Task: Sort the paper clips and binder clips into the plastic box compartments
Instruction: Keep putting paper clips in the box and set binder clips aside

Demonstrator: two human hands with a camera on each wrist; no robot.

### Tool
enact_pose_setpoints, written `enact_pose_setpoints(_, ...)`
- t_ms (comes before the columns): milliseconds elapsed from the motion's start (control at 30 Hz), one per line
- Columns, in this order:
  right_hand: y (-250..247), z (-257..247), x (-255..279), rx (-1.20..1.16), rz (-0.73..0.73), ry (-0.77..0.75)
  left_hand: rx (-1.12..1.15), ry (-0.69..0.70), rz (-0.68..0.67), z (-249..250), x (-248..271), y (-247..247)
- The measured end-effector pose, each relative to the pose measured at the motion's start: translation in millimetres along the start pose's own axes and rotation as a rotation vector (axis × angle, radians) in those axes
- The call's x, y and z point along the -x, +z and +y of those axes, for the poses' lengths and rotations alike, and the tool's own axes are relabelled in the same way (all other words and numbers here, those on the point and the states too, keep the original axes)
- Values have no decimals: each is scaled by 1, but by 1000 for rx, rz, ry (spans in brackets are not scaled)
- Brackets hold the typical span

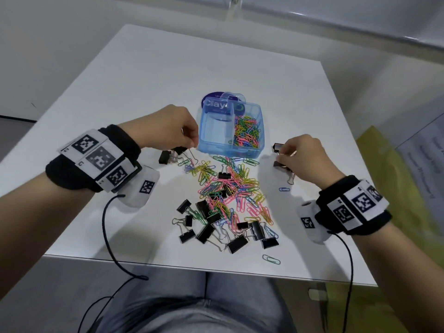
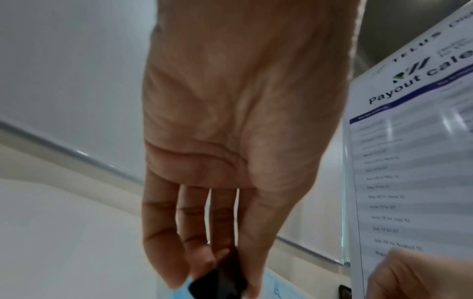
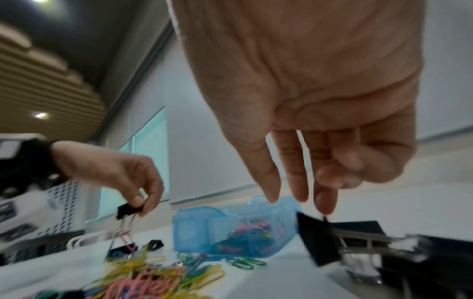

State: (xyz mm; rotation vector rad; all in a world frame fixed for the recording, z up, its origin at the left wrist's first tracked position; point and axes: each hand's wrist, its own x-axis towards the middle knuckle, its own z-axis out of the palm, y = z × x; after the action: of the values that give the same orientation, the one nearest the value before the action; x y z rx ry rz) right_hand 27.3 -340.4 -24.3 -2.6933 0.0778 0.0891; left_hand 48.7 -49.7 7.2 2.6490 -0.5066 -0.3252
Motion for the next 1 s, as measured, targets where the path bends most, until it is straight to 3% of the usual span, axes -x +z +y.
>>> enact_pose_setpoints(100,4,-26,12,8,22,-206,-5,-16,26,-1,-1,-3)
enact_pose_setpoints(167,10,-51,23,-35,-77,-388,-1,-27,28,-2,-1,-5)
enact_pose_setpoints(267,29,-82,29,-83,-170,-485,46,-19,19,0,1,-8)
enact_pose_setpoints(433,52,-106,19,-370,-296,-282,252,-10,23,6,4,-13)
enact_pose_setpoints(567,51,-106,16,-608,-306,-160,323,-19,49,7,2,-14)
enact_pose_setpoints(800,24,-94,15,-505,-403,-191,259,-80,70,3,-4,-6)
enact_pose_setpoints(1000,-7,-72,-15,-398,-116,-149,39,-213,63,-18,-5,-3)
